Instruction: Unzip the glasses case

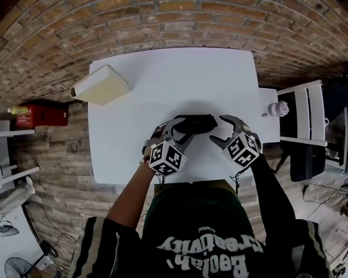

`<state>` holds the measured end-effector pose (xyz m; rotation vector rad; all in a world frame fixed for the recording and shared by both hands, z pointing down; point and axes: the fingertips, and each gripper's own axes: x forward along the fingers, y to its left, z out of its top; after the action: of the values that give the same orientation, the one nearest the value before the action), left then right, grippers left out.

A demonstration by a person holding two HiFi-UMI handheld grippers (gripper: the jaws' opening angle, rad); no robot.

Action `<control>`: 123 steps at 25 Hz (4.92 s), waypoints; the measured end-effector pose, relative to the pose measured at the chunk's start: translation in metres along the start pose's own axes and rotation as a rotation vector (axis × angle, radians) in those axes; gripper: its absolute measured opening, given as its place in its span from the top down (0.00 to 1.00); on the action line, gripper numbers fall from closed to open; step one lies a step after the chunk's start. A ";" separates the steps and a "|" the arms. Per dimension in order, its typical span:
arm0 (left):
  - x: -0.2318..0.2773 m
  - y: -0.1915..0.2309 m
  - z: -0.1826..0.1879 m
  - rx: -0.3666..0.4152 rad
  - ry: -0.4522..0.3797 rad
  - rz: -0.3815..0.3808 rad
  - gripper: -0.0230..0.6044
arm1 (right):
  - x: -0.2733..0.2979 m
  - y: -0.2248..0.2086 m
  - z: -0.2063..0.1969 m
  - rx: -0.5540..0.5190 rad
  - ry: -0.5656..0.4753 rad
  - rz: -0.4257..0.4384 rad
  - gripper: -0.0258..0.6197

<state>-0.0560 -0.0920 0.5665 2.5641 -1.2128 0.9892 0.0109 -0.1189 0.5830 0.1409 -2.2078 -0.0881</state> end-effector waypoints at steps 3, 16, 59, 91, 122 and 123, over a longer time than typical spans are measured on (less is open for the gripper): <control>-0.011 -0.006 0.001 -0.054 -0.020 0.004 0.63 | 0.014 0.006 0.014 -0.093 0.015 -0.015 0.40; 0.007 -0.041 -0.018 -0.138 0.022 -0.063 0.66 | 0.037 0.017 0.025 -0.023 0.063 0.170 0.55; 0.034 -0.042 -0.032 -0.224 0.079 -0.129 0.67 | 0.026 -0.080 -0.012 0.369 -0.007 -0.192 0.89; -0.164 0.095 0.181 -0.190 -0.547 0.321 0.66 | -0.231 -0.060 0.120 0.430 -0.685 -0.721 0.77; -0.223 0.016 0.244 -0.149 -0.618 0.575 0.97 | -0.308 -0.026 0.088 0.316 -0.786 -0.656 0.94; -0.224 0.016 0.244 -0.152 -0.619 0.576 0.97 | -0.308 -0.025 0.088 0.323 -0.790 -0.653 0.94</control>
<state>-0.0479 -0.0525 0.2370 2.5143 -2.1604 0.1090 0.1249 -0.1019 0.2829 1.1770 -2.8458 -0.1664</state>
